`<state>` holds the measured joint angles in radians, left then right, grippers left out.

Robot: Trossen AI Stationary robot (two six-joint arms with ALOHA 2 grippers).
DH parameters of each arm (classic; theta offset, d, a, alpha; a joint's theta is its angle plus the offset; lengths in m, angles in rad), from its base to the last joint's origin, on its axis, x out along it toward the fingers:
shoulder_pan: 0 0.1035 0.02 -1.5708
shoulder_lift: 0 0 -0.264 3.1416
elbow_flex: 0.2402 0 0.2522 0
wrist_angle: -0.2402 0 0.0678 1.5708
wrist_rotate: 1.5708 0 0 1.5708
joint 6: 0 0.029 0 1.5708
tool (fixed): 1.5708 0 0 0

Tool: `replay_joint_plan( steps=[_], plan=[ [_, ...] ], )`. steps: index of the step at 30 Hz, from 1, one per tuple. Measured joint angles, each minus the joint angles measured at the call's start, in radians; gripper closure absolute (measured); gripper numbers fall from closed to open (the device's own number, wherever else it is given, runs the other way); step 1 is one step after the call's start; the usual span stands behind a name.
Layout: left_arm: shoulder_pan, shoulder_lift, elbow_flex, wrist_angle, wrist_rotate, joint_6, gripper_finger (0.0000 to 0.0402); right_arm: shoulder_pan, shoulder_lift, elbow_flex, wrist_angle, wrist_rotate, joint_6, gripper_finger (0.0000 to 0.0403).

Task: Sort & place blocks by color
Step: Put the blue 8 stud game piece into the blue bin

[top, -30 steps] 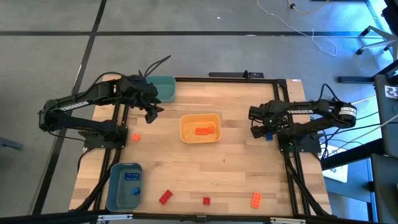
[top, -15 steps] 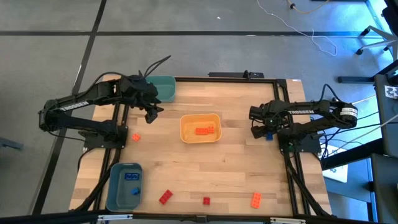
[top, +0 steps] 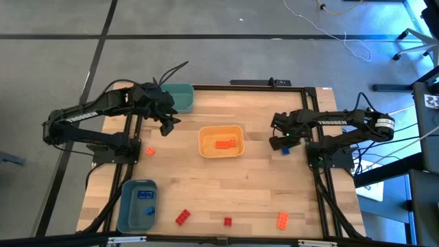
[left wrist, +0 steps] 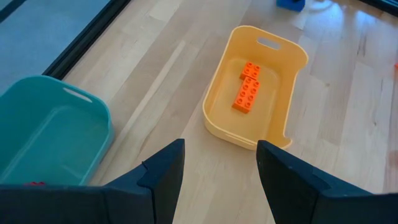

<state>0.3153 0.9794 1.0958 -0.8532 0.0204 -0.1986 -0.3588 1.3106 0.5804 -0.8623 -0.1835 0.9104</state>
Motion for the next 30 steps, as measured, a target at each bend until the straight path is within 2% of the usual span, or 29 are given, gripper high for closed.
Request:
replay_joint_plan(
  steps=[5,10,17,23,30],
  plan=[
    [0.000,0.000,0.000,0.000,0.000,0.000,0.0209,0.025,0.002,-0.002,0.216,-0.025,-0.005,0.0275],
    [0.000,0.000,0.000,0.000,0.000,0.000,0.0209,0.069,0.006,-0.005,0.359,-0.030,-0.011,0.0274],
    [0.000,0.000,0.000,0.000,0.000,0.000,0.0209,0.075,0.005,-0.005,0.367,-0.029,-0.025,0.0273],
    [0.000,0.000,0.000,0.000,0.000,0.000,0.0209,0.044,0.006,0.004,0.332,-0.154,-0.030,0.0278],
    [0.000,0.000,0.000,0.000,0.000,0.000,0.0209,0.006,0.006,0.125,0.193,-0.125,-0.125,0.0310]
  ],
)
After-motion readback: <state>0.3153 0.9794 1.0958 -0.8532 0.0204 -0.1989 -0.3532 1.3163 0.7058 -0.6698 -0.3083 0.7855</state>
